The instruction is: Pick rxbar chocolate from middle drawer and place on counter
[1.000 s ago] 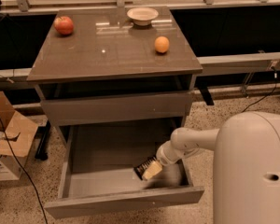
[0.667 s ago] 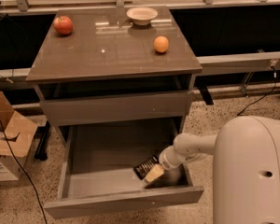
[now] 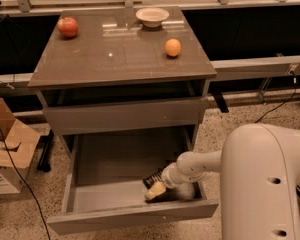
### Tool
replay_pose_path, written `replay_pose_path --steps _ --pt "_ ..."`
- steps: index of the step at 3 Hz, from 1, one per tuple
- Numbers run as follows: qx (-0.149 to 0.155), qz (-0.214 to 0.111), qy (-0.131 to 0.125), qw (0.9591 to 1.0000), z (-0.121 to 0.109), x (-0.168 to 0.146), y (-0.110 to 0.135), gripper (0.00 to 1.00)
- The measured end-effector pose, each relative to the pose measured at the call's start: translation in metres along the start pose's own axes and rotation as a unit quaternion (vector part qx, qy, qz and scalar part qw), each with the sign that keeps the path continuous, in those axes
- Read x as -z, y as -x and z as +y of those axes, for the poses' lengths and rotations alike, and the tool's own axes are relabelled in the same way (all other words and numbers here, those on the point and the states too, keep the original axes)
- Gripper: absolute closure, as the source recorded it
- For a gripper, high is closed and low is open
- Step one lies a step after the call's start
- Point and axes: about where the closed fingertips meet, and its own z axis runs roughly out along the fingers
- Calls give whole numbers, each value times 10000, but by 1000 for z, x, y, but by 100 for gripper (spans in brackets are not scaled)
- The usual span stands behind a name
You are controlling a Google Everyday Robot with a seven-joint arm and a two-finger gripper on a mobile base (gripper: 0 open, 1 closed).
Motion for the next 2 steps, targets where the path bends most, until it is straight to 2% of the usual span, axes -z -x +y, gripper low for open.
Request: replay_pose_path --steps 1,2 --pt "0 0 0 10000 0 2 1 0" --pt "-83 -42 54 9999 7 -3 4 16"
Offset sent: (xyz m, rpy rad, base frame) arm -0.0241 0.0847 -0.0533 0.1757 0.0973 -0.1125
